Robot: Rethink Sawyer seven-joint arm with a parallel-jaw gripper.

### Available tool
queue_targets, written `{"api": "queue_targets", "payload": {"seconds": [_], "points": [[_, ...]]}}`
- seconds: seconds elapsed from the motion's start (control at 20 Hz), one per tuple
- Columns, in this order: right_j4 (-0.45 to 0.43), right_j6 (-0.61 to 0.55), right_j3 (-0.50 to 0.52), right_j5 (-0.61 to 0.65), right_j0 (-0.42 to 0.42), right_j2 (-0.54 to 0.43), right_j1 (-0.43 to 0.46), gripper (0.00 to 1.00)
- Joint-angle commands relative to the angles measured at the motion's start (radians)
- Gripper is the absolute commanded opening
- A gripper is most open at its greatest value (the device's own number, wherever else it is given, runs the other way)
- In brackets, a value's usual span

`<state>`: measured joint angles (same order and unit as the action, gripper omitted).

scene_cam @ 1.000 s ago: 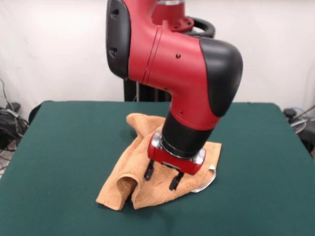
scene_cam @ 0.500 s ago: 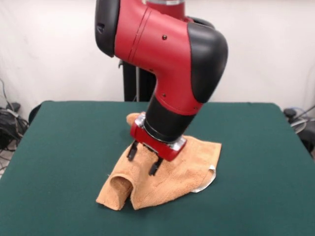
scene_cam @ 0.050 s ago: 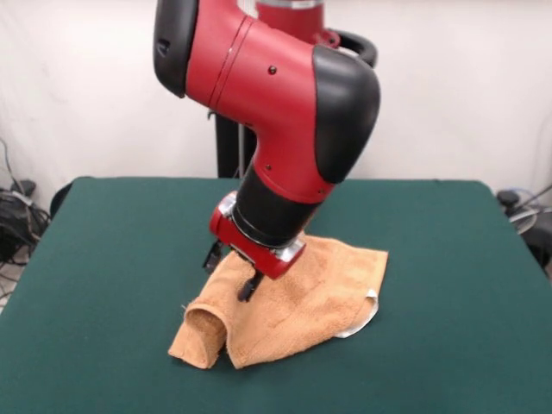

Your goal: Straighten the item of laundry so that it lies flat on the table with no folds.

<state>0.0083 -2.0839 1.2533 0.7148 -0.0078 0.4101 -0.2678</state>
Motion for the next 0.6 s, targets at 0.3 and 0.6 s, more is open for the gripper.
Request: {"api": "queue_targets", "payload": {"seconds": [0.3, 0.6], "points": [[0.014, -0.265, 0.055, 0.003, 0.064, 0.05, 0.061, 1.0], [0.037, -0.374, 0.035, 0.101, 0.174, 0.176, 0.06, 1.0]]}}
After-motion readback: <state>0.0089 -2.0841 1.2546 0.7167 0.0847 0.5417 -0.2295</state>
